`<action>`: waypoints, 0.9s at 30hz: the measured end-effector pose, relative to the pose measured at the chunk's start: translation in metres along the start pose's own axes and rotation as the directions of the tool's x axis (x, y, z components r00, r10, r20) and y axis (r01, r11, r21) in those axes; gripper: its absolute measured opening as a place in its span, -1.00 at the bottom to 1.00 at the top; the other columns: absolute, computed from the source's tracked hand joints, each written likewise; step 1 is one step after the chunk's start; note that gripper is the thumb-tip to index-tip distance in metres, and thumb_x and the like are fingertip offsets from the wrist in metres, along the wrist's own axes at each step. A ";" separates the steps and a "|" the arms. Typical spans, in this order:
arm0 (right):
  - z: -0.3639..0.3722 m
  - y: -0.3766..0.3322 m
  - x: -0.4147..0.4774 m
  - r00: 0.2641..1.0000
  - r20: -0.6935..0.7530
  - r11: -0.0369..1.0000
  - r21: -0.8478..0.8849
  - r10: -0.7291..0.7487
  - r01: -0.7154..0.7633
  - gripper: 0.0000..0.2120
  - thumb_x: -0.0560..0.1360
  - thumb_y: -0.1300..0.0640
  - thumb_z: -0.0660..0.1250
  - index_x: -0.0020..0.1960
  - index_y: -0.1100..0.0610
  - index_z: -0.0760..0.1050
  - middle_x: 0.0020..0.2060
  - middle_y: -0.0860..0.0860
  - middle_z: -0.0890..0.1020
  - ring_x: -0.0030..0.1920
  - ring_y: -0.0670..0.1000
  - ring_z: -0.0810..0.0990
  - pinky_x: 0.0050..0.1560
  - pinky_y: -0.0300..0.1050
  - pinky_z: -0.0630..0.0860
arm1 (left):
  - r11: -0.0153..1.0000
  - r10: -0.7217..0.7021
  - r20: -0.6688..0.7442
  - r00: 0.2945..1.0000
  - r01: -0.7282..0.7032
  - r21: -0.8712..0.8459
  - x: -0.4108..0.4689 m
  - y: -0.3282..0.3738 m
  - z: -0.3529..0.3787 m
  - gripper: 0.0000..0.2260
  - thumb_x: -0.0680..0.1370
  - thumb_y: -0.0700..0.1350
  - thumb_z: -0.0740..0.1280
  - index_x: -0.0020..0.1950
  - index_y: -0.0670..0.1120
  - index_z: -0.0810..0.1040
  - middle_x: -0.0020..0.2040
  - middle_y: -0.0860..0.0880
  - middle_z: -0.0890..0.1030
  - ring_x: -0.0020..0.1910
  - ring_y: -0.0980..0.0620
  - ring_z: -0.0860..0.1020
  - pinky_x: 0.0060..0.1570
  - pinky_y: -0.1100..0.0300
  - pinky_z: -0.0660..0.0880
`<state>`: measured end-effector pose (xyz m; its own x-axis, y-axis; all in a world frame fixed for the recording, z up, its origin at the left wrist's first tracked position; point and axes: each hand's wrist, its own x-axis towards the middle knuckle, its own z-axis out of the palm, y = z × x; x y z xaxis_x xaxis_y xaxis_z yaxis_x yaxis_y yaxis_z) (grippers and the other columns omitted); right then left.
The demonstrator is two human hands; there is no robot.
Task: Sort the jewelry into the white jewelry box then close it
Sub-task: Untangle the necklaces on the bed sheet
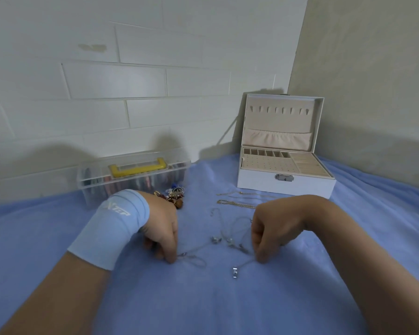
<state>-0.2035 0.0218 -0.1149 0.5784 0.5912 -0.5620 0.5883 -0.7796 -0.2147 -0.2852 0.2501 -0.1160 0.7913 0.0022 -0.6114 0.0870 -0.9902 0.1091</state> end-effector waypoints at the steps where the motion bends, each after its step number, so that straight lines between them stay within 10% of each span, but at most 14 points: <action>1: -0.003 0.003 -0.004 0.999 0.034 0.999 -0.034 0.028 -0.027 -0.91 0.41 0.01 0.54 -0.16 0.01 0.69 -0.38 -0.15 0.62 -0.35 -0.13 0.50 -0.27 -0.19 0.43 | 1.000 -0.014 0.013 1.000 0.013 0.018 -0.002 -0.002 -0.001 -0.81 0.44 0.08 0.48 -0.08 -0.01 0.73 -0.32 0.18 0.65 -0.32 0.17 0.53 -0.07 0.26 0.51; 6: -0.012 0.016 -0.014 0.994 0.077 0.995 -0.070 0.083 -0.077 -0.90 0.41 -0.05 0.55 -0.17 -0.05 0.68 -0.46 -0.19 0.57 -0.44 -0.13 0.42 -0.30 -0.20 0.38 | 0.998 -0.039 -0.021 0.999 0.040 0.048 -0.005 -0.004 -0.004 -0.65 0.40 0.25 0.46 -0.06 0.00 0.73 -0.18 0.10 0.71 -0.27 0.12 0.54 -0.01 0.19 0.54; 12: -0.009 0.020 0.001 0.983 -0.185 0.983 0.177 -0.004 0.037 -0.77 0.43 -0.09 0.50 -0.29 0.03 0.63 -0.41 -0.10 0.54 -0.33 -0.02 0.43 -0.25 -0.10 0.38 | 0.978 0.146 -0.397 0.906 -0.193 -0.082 0.021 0.027 0.007 -0.78 0.45 0.18 0.45 -0.05 0.07 0.66 -0.14 0.19 0.63 -0.14 0.22 0.57 -0.09 0.30 0.49; 20: -0.001 0.011 0.002 0.999 -0.032 0.999 -0.032 0.043 -0.044 -0.76 0.32 -0.11 0.60 -0.08 -0.03 0.73 -0.14 -0.09 0.74 -0.09 -0.05 0.65 0.07 -0.04 0.62 | 0.989 0.134 -0.264 0.955 -0.144 -0.018 0.018 0.028 0.007 -0.88 0.41 0.12 0.50 -0.14 0.11 0.69 -0.14 0.12 0.70 -0.13 0.12 0.65 -0.10 0.28 0.52; 27: -0.003 0.010 -0.004 0.999 0.016 0.999 -0.011 0.037 -0.037 -0.89 0.39 -0.02 0.57 -0.12 -0.04 0.71 -0.39 -0.19 0.60 -0.34 -0.12 0.46 -0.27 -0.22 0.42 | 1.000 0.015 -0.089 0.996 -0.013 0.024 0.001 0.010 -0.001 -0.84 0.38 0.16 0.53 -0.12 0.14 0.72 -0.36 0.28 0.59 -0.31 0.26 0.52 -0.37 0.46 0.38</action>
<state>-0.1978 0.0125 -0.1123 0.5906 0.5585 -0.5826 0.5726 -0.7987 -0.1852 -0.2828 0.2407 -0.1147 0.8433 -0.0008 -0.5374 0.0619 -0.9932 0.0986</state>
